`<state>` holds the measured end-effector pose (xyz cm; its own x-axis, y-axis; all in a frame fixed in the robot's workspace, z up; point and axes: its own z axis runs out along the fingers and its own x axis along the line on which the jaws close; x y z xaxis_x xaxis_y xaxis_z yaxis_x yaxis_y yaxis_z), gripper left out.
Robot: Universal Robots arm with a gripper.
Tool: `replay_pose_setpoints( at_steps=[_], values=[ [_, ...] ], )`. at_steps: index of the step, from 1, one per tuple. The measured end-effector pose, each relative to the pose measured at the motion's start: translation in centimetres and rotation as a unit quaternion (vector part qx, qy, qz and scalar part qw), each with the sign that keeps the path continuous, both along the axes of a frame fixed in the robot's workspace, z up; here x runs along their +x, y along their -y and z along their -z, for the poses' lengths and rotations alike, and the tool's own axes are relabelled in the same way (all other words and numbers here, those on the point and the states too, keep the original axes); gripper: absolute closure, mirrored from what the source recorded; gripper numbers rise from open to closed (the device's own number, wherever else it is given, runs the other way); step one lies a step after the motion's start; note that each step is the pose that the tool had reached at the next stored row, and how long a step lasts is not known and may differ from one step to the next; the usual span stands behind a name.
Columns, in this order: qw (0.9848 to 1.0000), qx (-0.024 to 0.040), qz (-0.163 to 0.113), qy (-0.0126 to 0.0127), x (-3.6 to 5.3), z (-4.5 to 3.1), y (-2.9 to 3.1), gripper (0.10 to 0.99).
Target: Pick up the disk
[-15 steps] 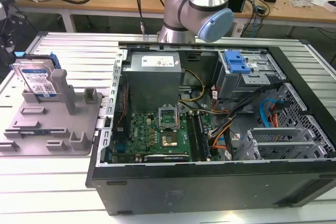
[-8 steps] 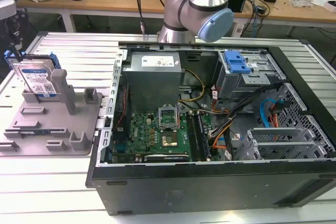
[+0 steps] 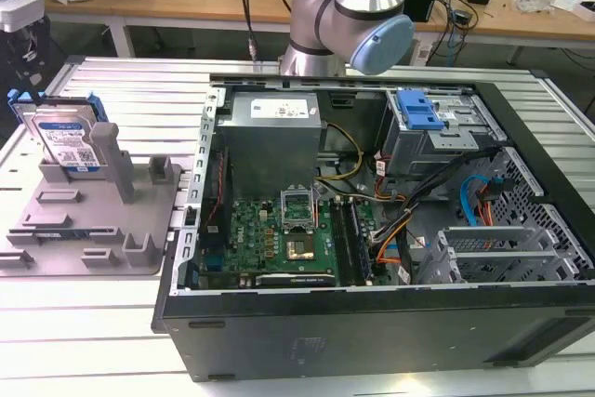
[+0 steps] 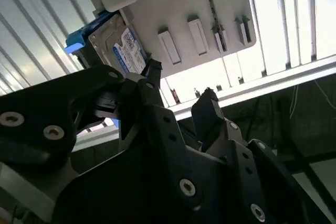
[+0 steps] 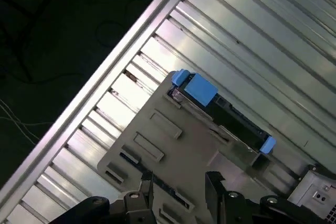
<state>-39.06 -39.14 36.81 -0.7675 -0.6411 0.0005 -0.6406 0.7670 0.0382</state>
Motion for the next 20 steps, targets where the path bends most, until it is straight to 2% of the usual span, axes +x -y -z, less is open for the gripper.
replay_pose_setpoints(
  at_steps=[1,4,5,7,9,12,14,18,20],
  values=[
    [1.0000,0.0000,-0.008,0.0000,0.00,0.00,0.00,0.529],
    [0.9991,0.0000,-0.043,0.0000,0.00,0.00,0.00,0.529],
    [0.9983,0.0000,-0.059,0.0000,0.00,0.00,0.00,0.529],
    [0.9958,-0.0001,-0.092,0.0006,0.00,0.00,0.00,0.529],
    [0.9938,-0.0001,-0.112,0.0009,0.00,0.01,0.00,0.529],
    [0.9895,-0.0001,-0.144,0.0009,0.00,0.01,0.00,0.529],
    [0.9865,0.0000,-0.164,0.0009,0.00,0.02,0.00,0.529],
    [0.9755,0.0000,-0.220,0.0009,0.00,0.02,0.00,0.529],
    [0.9714,0.0000,-0.238,0.0009,0.00,0.03,0.00,0.529]
  ],
)
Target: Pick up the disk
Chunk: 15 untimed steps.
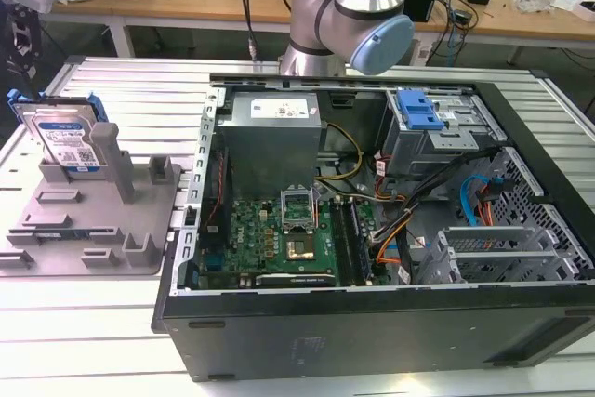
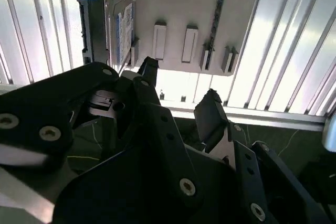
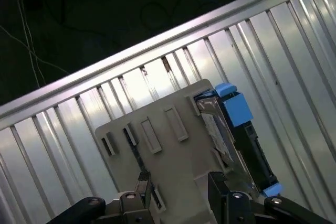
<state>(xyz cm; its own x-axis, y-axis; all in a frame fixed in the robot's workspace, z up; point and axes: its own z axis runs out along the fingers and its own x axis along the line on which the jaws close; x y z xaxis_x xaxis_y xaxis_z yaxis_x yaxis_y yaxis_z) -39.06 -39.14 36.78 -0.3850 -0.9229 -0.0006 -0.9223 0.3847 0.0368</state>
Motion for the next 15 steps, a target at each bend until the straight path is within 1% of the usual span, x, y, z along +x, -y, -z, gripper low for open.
replay_pose_setpoints(
  at_steps=[2,4,6,8,11,14,15],
  values=[
    [0.9994,0.0000,-0.033,0.0000,0.00,0.00,0.00,0.529],
    [0.9986,0.0000,-0.052,0.0000,0.00,0.00,0.00,0.529],
    [0.9966,0.0000,-0.082,0.0001,0.00,0.00,0.00,0.529],
    [0.9950,0.0000,-0.100,0.0002,0.00,0.00,0.00,0.529],
    [0.9918,-0.0001,-0.128,0.0004,0.00,0.01,0.00,0.529],
    [0.9878,-0.0002,-0.156,0.0007,0.00,0.02,0.00,0.529],
    [0.9862,-0.0003,-0.166,0.0008,0.00,0.02,0.00,0.529]
  ],
)
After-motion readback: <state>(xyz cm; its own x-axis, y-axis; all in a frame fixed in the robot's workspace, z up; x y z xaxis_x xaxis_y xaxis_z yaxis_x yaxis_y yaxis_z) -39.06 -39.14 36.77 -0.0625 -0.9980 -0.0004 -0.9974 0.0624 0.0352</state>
